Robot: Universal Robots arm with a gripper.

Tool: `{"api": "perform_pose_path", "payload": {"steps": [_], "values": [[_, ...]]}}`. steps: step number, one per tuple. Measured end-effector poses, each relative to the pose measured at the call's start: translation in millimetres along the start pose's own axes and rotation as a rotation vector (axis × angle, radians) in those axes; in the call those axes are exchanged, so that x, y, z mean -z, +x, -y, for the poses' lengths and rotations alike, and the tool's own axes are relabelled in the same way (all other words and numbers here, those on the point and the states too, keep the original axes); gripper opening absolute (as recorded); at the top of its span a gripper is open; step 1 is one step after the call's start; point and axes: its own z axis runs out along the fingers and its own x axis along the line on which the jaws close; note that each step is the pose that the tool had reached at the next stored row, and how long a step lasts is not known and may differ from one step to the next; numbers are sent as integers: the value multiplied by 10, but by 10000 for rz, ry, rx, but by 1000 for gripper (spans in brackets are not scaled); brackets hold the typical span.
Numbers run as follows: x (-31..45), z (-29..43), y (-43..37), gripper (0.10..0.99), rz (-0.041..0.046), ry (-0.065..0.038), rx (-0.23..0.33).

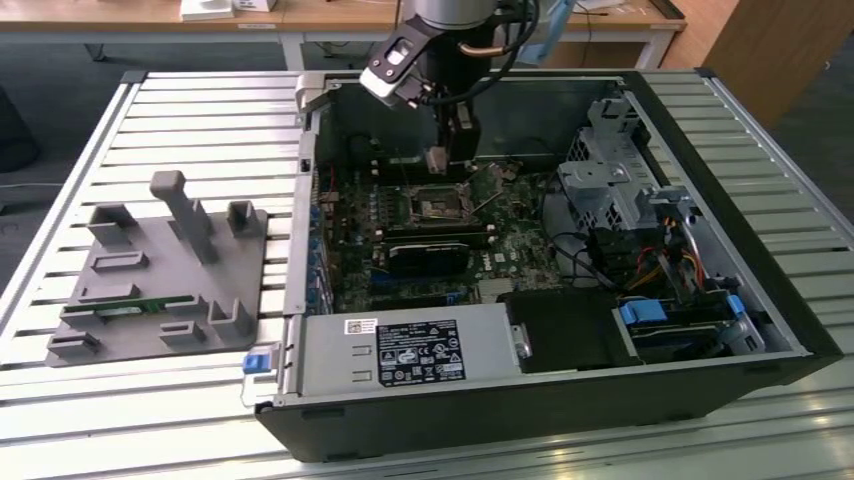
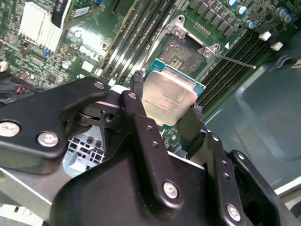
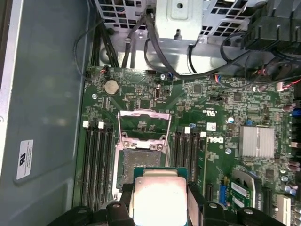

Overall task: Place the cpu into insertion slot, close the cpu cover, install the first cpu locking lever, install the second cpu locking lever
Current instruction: 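Place the cpu into insertion slot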

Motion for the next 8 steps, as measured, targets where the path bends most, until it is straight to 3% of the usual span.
{"api": "perform_pose_path", "payload": {"steps": [8], "values": [[-139,8,49,537,-5,0,75]]}}
